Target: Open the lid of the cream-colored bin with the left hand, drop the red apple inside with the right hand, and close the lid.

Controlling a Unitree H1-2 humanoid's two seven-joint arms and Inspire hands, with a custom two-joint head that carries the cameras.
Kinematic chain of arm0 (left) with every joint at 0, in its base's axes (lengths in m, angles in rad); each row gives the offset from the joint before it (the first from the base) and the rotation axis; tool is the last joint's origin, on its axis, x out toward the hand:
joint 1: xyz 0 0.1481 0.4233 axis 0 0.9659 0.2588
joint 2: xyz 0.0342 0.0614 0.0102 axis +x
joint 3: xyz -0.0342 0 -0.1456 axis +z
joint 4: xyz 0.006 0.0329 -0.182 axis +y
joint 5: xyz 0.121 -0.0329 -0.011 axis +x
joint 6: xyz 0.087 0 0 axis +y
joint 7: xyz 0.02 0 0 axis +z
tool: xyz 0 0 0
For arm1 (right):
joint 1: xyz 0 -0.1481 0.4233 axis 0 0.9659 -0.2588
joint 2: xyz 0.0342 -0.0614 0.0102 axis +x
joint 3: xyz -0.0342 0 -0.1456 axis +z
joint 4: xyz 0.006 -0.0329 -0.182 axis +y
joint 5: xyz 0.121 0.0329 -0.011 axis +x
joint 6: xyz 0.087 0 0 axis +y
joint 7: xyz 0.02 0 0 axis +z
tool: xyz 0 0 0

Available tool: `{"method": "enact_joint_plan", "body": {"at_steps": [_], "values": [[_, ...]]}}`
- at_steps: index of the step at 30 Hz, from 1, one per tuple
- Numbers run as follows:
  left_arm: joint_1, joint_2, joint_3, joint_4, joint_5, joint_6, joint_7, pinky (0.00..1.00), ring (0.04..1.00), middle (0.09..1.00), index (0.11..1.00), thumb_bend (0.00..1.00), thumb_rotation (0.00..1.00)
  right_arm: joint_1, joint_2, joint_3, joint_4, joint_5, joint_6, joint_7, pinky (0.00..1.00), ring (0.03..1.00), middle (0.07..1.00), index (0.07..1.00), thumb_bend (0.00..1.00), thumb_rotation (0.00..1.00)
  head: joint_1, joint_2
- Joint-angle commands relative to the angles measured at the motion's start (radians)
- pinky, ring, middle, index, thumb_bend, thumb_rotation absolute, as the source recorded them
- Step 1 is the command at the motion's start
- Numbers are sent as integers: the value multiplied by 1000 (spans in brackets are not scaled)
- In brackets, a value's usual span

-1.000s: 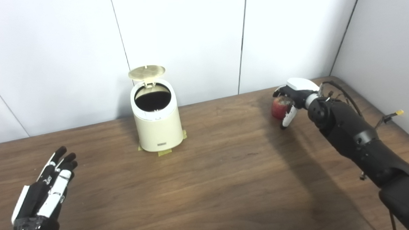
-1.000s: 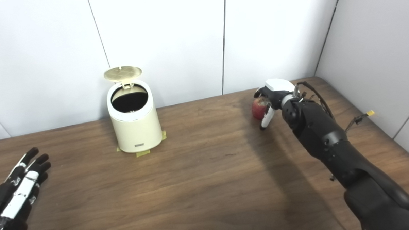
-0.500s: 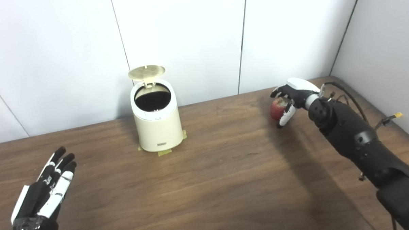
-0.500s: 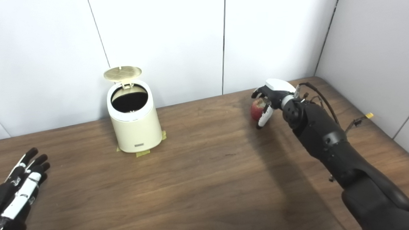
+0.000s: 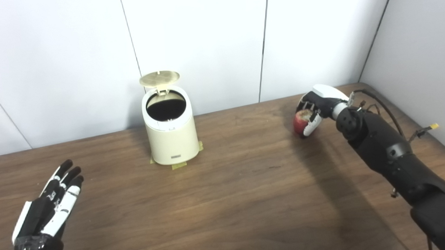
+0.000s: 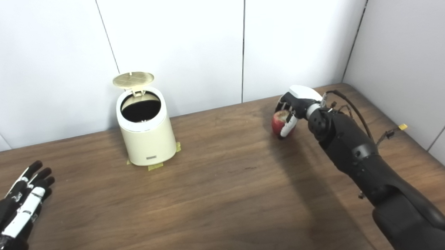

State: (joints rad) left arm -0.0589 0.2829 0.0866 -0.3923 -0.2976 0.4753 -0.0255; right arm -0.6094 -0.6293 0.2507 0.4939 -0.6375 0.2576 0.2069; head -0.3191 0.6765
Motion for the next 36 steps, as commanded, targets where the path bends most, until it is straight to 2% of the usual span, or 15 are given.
{"method": "enact_joint_plan", "body": {"at_steps": [1, 11, 17, 22, 27, 29, 32, 34, 36], "values": [[-23, 26, -3, -39, -16, -6, 15, 972, 927, 924, 949, 298, 403, -34, -29, -18, -30, -6, -13, -33, 485, 456, 508, 472, 520, 0, -1, 1], [-24, 40, -20, -42, -34, -6, 42, 978, 929, 923, 928, 285, 374, -24, -34, -15, -50, -9, -23, -48, 486, 453, 507, 473, 519, 0, 12, 0], [-22, 30, -28, -45, -37, -6, 48, 979, 932, 918, 924, 290, 397, -12, -31, -31, -152, -9, -83, -91, 479, 444, 503, 481, 520, 0, 46, -2], [-19, 14, -33, -38, -17, -6, 39, 968, 926, 924, 934, 280, 361, -7, -16, -37, -299, -19, -71, -66, 482, 431, 500, 495, 519, 0, 77, -5], [-13, 0, -40, -35, 19, -12, 23, 921, 903, 903, 909, 332, 389, -20, 28, -28, -434, -29, -76, -51, 443, 408, 496, 512, 518, 0, 104, -8], [-11, -12, -34, -30, 18, -16, 19, 916, 900, 896, 898, 349, 393, -36, 56, -18, -488, -50, -55, -33, 436, 399, 493, 522, 516, 0, 113, -10], [-8, -28, -35, -25, 31, -20, 18, 906, 893, 890, 892, 360, 392, -65, 102, -2, -554, -91, -31, -8, 471, 431, 482, 506, 520, 0, 139, -16], [-6, -31, -42, -16, 49, -39, 7, 899, 890, 891, 890, 358, 416, -85, 138, 7, -581, -99, -50, -14, 420, 407, 479, 511, 519, 0, 151, -19], [-3, -43, -45, -8, 65, -52, 2, 888, 892, 894, 886, 370, 441, -100, 175, 11, -594, -107, -51, -16, 465, 405, 474, 511, 520, 0, 171, -25]]}}
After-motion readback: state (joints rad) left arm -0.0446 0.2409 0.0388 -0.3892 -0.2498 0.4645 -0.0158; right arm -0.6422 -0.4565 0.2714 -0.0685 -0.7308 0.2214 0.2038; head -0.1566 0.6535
